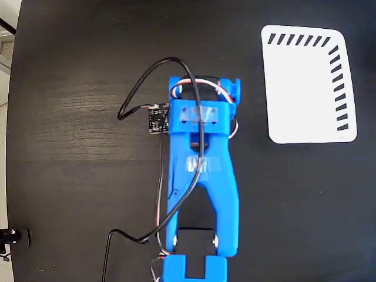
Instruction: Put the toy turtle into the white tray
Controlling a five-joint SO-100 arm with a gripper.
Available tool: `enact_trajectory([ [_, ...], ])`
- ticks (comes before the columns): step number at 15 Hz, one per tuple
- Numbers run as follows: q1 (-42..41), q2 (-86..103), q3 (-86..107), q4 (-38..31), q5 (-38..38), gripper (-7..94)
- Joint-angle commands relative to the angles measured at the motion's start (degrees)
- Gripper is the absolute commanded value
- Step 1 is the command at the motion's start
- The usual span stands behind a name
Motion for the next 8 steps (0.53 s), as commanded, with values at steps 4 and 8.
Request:
enact_trajectory([
  [4, 3.8, 20.5, -10.6, 6.5, 0.3, 0],
  [8, 5.8, 25.7, -12.3, 7.5, 0.7, 0],
])
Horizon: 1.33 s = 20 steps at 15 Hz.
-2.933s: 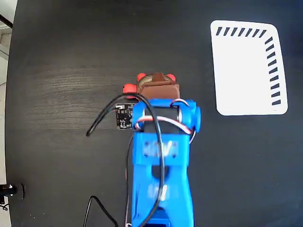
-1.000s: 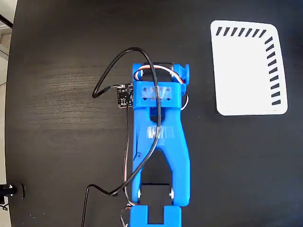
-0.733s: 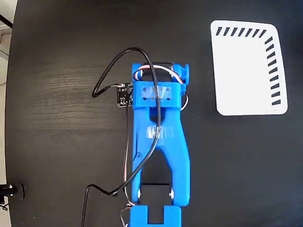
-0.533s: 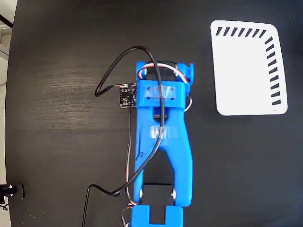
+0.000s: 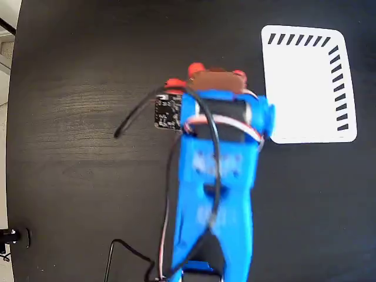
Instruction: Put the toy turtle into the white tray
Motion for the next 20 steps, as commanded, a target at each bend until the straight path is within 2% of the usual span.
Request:
enact_trajectory([
  [1, 3.6, 6.6, -7.2, 1.5, 0.4, 0],
  [6, 20.4, -6.1, -25.7, 1.6, 2.3, 0],
  [9, 26.3, -15.7, -33.8, 1.6, 3.5, 0],
  [13, 27.6, -29.5, -42.5, 1.6, 6.1, 0],
  [20, 25.0, -38.6, -48.5, 1.1, 8.5, 0],
])
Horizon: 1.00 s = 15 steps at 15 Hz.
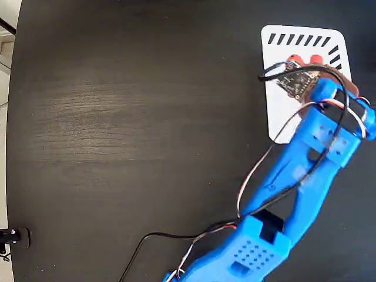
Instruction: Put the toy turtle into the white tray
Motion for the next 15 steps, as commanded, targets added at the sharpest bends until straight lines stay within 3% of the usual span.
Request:
enact_trajectory([
  [1, -0.4, 1.0, -3.6, 0.2, 0.8, 0],
  [3, -1.1, -0.7, -4.1, -0.3, 0.9, 2],
  [5, -1.5, -1.1, -4.1, -0.4, 1.1, 32],
  [9, -2.0, -1.5, -4.2, -0.4, 0.9, 52],
  [15, -1.8, -1.8, -4.4, -0.4, 0.6, 53],
])
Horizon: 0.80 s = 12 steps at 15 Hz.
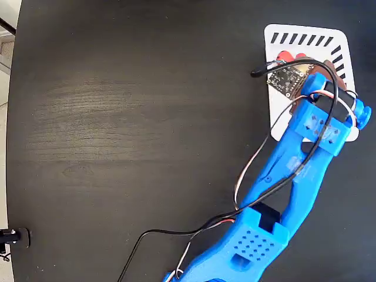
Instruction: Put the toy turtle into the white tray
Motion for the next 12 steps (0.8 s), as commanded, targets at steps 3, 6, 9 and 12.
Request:
enact_trajectory([
  [3, 0.2, 4.0, -4.3, -0.3, 0.9, 46],
  [6, -0.4, 11.1, -2.7, -0.4, 2.8, 8],
  [9, -4.0, 20.1, 6.6, -3.2, 4.8, 0],
  [12, -11.1, 32.3, 23.8, -12.4, 7.9, 0],
])
